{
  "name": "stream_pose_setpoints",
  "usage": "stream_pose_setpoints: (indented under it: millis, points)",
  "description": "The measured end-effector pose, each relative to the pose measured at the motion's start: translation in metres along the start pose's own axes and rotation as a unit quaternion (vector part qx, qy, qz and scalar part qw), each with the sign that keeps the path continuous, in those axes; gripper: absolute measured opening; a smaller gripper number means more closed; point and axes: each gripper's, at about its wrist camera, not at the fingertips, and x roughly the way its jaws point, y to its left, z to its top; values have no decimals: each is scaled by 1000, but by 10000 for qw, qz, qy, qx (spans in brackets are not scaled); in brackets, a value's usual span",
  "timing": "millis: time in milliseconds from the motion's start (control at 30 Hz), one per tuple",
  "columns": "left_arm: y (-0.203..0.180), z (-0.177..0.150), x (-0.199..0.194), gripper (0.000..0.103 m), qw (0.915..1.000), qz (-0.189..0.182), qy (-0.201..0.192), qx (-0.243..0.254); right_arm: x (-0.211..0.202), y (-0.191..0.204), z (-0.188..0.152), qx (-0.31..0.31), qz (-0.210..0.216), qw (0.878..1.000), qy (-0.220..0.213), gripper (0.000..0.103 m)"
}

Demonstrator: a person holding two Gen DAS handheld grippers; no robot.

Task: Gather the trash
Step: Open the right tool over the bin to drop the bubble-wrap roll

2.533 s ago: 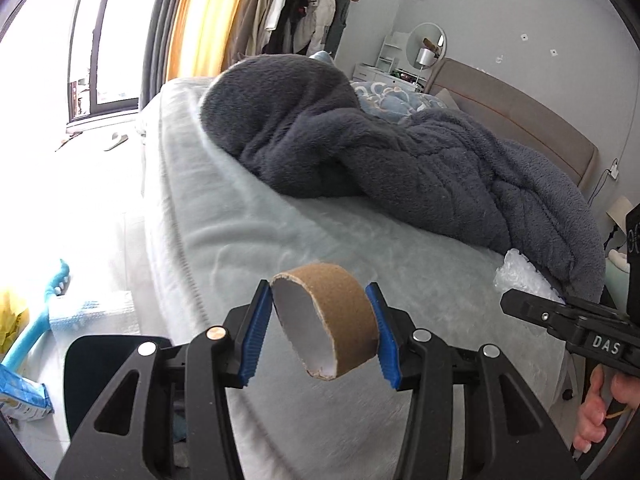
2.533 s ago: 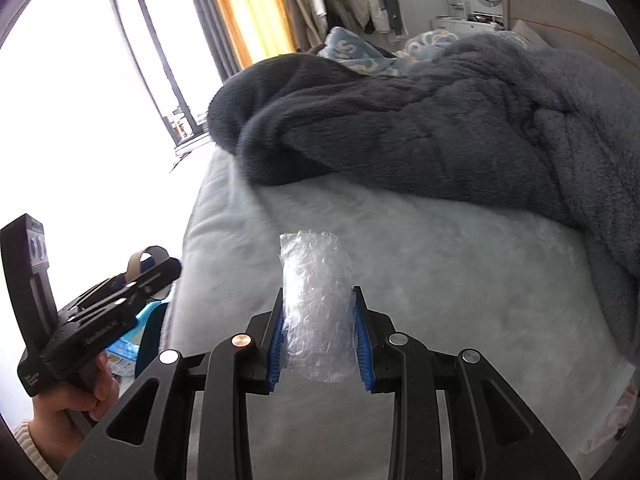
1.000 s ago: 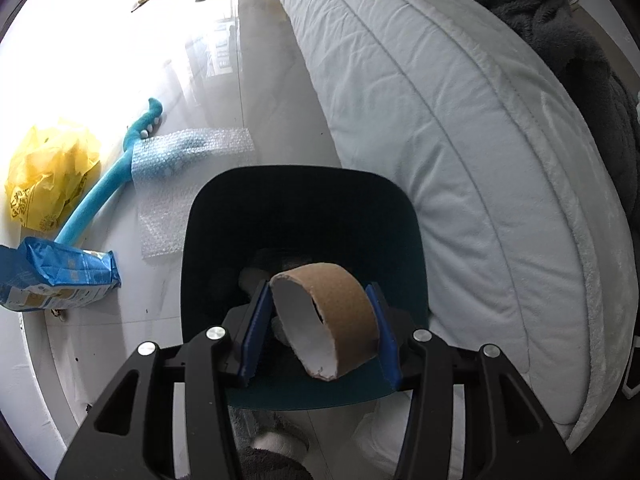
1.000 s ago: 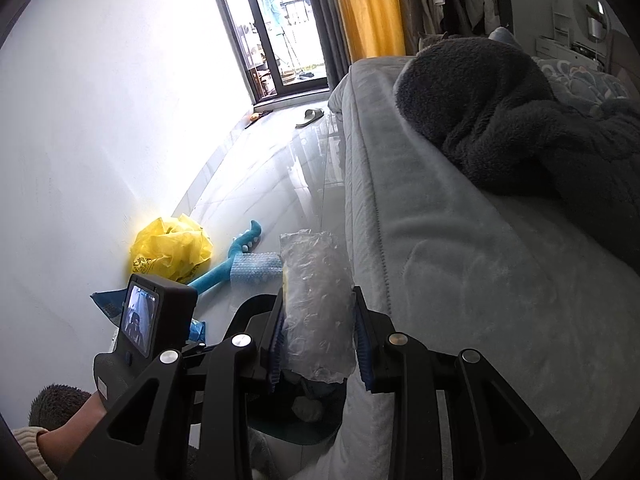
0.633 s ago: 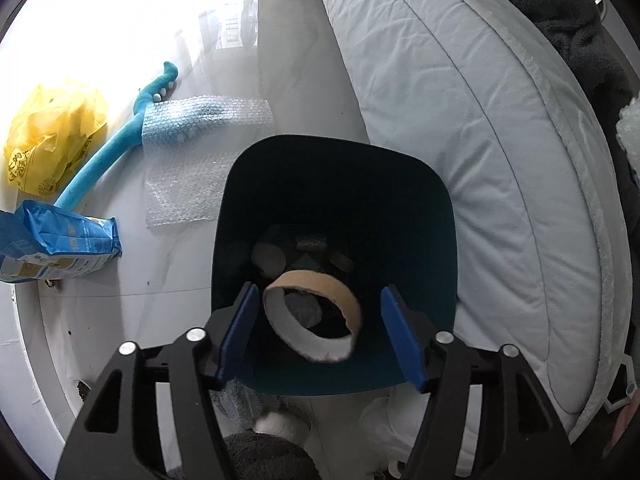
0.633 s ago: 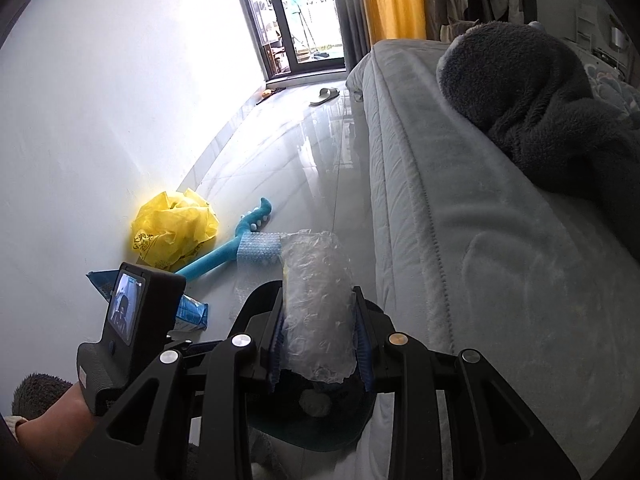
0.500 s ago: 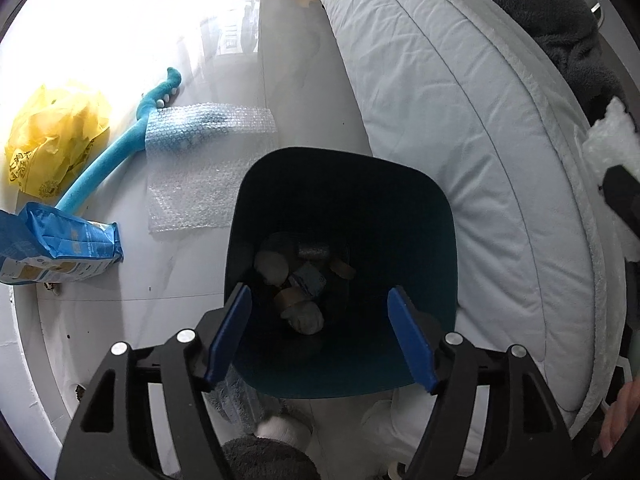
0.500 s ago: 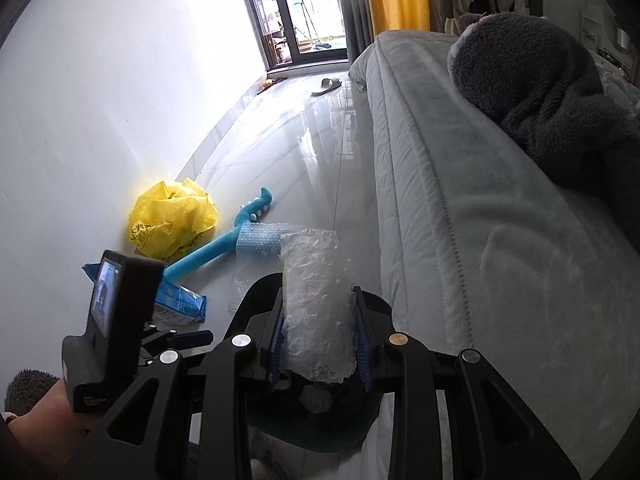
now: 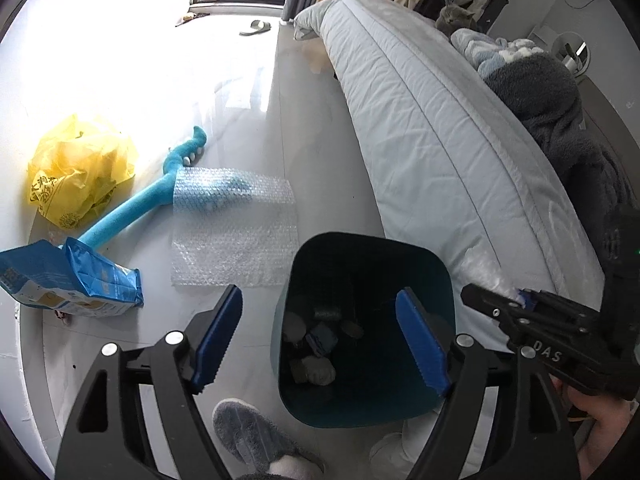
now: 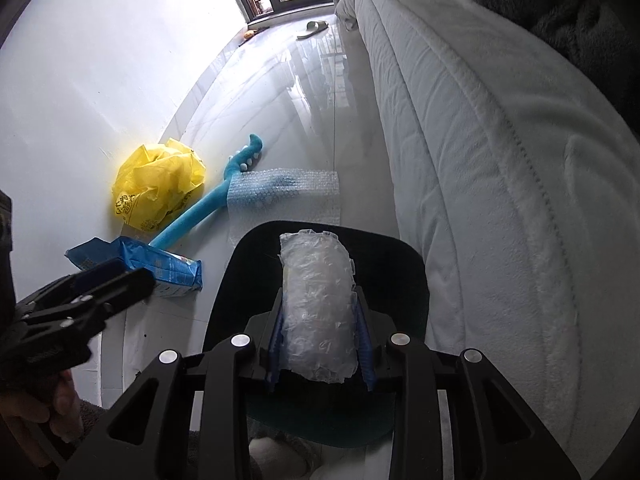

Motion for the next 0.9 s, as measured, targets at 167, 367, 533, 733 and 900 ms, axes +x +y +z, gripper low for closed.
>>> stream_pose_setpoints:
  millis: [167,367,533,733,900]
  points:
    - [5,6,-23,85,9989,-133,-443,43,20,6,1,-79,-96,9997,194,32]
    - [9,11,-48,87,9955,-188,-926,74,38,10,-3,-168,-237,9987,420,32]
    - [3,16,-75,91,9892,-282,-1424,186,51,11,-6,-251,-366,9974,572,33]
    - [0,21,-99,92,9827,-389,-1787,278,62,16,-8,-357,-474,9957,716,34]
    - [-8,23,-113,94,9776,-428,-2016,418,70,15,-10,-370,-613,9940,833,54]
